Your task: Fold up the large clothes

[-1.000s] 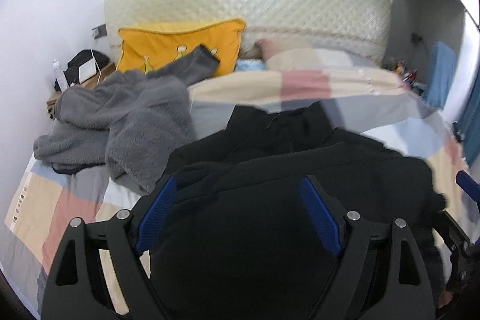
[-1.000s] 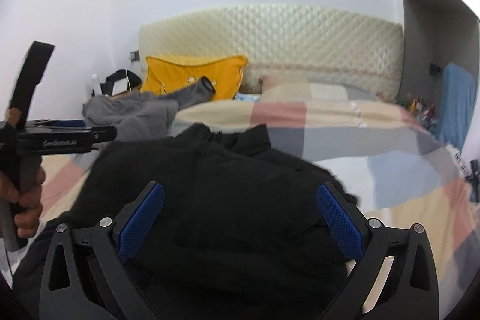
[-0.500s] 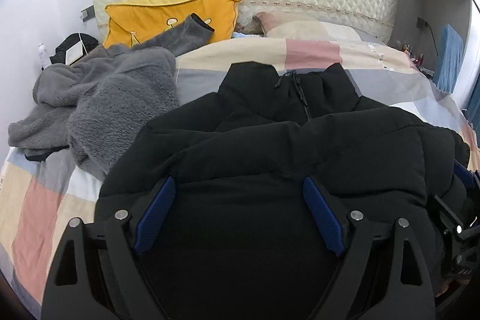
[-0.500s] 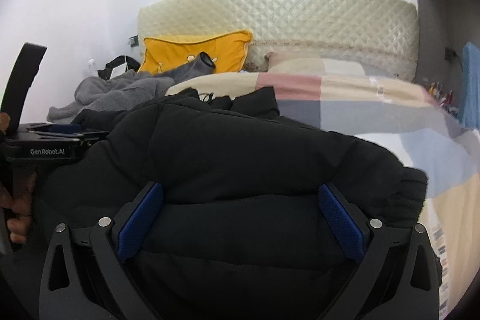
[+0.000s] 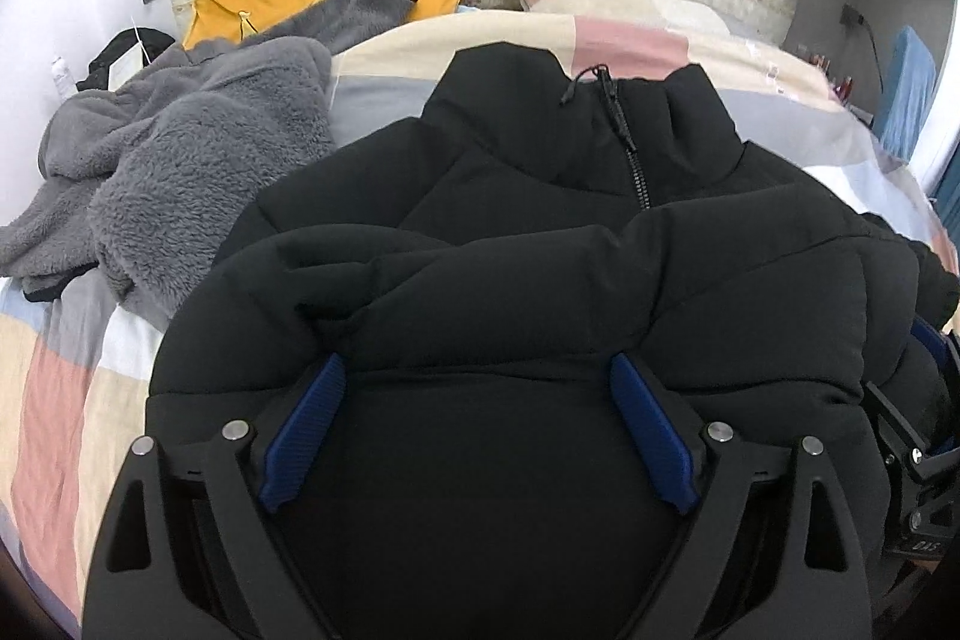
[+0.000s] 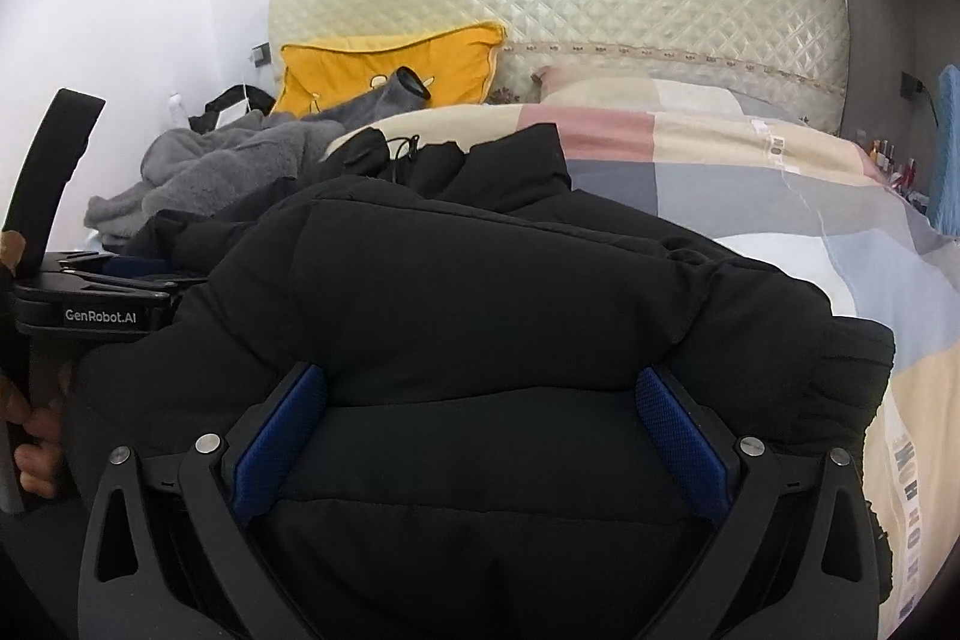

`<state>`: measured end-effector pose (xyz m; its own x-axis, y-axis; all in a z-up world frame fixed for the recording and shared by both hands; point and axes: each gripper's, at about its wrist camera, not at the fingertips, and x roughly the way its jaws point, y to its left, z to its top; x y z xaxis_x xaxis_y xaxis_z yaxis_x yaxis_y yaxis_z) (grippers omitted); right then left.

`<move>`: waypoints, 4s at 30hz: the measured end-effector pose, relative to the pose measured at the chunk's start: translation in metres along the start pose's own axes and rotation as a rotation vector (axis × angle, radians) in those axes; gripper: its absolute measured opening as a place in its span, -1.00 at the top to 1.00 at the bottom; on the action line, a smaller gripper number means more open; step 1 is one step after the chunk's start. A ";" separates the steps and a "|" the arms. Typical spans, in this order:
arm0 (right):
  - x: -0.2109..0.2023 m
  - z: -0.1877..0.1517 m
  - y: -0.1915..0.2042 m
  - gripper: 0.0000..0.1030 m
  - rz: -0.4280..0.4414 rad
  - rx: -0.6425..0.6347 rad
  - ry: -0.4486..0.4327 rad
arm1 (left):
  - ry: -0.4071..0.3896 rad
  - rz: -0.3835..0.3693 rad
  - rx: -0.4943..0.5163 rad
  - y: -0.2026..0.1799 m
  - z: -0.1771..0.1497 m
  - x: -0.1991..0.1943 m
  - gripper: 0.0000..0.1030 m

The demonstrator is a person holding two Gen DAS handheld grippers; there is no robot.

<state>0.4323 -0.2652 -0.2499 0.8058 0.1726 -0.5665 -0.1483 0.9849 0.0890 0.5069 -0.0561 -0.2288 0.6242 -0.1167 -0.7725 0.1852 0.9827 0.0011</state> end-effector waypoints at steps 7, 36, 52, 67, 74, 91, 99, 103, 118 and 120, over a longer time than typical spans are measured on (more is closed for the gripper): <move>-0.029 -0.010 -0.001 -0.98 0.042 0.008 0.062 | -0.025 0.000 0.027 0.000 -0.007 -0.027 -0.76; -0.316 -0.074 -0.011 -0.99 0.137 0.248 0.137 | 0.062 -0.250 -0.375 0.141 -0.115 -0.378 -0.76; -0.315 -0.161 -0.080 -0.99 0.293 0.263 0.605 | 0.373 -0.297 -0.452 0.169 -0.238 -0.300 -0.76; -0.292 -0.202 -0.100 -0.48 0.424 0.292 0.703 | 0.436 -0.316 -0.345 0.180 -0.278 -0.266 -0.74; -0.268 -0.212 -0.101 -0.47 0.463 0.324 0.734 | 0.419 -0.429 -0.376 0.189 -0.290 -0.257 -0.36; -0.244 -0.209 -0.093 -0.72 0.625 0.310 0.695 | 0.517 -0.722 -0.352 0.178 -0.306 -0.206 -0.41; -0.234 -0.214 -0.088 -0.74 0.642 0.257 0.709 | 0.540 -0.737 -0.324 0.172 -0.312 -0.192 -0.45; -0.226 -0.215 -0.092 -0.76 0.649 0.295 0.717 | 0.568 -0.725 -0.354 0.177 -0.311 -0.181 -0.45; -0.224 -0.214 -0.099 -0.85 0.672 0.306 0.780 | 0.639 -0.675 -0.146 0.144 -0.290 -0.186 -0.45; -0.228 -0.216 -0.104 -0.85 0.671 0.313 0.781 | 0.651 -0.666 -0.163 0.143 -0.291 -0.185 -0.45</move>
<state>0.1398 -0.4100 -0.3068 0.0086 0.7325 -0.6807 -0.1812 0.6706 0.7194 0.1972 0.1478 -0.2709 -0.1269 -0.6069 -0.7846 0.2117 0.7562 -0.6192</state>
